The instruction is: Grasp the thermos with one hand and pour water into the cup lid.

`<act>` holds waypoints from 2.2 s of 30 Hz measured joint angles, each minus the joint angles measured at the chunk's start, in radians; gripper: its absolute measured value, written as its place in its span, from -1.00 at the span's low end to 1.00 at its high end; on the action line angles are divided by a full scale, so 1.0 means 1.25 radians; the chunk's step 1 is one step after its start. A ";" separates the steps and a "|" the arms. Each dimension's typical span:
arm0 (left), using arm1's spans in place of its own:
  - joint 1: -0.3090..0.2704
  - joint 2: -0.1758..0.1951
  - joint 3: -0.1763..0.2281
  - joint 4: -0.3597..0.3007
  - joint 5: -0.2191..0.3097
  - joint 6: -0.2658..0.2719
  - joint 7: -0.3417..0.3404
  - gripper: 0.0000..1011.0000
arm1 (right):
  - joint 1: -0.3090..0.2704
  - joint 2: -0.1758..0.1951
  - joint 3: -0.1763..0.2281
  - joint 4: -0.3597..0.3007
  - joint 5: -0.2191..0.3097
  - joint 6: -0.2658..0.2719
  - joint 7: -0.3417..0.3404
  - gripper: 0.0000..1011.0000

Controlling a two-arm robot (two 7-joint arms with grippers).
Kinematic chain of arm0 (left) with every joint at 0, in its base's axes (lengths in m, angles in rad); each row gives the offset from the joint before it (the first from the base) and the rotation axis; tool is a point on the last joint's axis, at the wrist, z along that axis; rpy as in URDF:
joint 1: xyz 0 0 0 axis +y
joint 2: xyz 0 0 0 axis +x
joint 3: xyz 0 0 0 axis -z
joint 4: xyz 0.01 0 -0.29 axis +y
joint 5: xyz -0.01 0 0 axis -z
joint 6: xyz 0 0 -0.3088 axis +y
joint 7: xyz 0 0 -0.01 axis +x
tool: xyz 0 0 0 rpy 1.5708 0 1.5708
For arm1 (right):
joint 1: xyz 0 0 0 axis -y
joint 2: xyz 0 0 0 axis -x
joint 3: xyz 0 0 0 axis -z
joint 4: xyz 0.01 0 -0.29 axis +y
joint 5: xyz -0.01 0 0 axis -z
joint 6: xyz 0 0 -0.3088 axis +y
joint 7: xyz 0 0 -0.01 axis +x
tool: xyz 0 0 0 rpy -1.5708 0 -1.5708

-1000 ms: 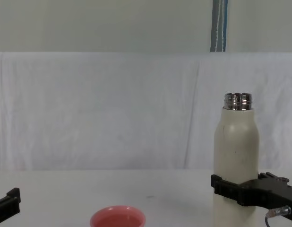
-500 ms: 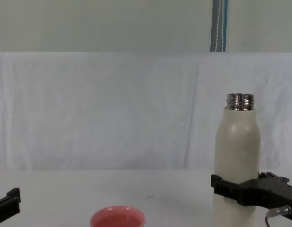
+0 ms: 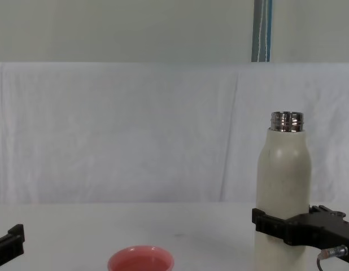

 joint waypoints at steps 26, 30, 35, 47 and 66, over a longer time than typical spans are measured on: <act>0.000 0.000 0.000 0.000 0.000 0.000 0.000 0.98 | 0.000 0.002 0.001 -0.006 0.003 -0.007 0.011 0.98; 0.000 0.000 0.000 0.000 0.000 0.000 0.000 0.98 | 0.000 0.003 0.000 -0.008 0.003 -0.008 0.011 0.98; 0.000 0.000 0.000 0.000 0.000 0.000 0.000 0.98 | -0.001 0.005 0.000 -0.012 0.001 -0.009 0.008 0.98; 0.000 0.000 0.000 0.000 0.000 0.000 0.000 0.98 | -0.016 0.012 0.006 -0.034 -0.004 -0.008 0.004 0.98; 0.000 0.000 0.000 0.000 0.000 0.000 0.000 0.98 | -0.028 0.019 0.009 -0.053 0.003 -0.011 0.010 0.98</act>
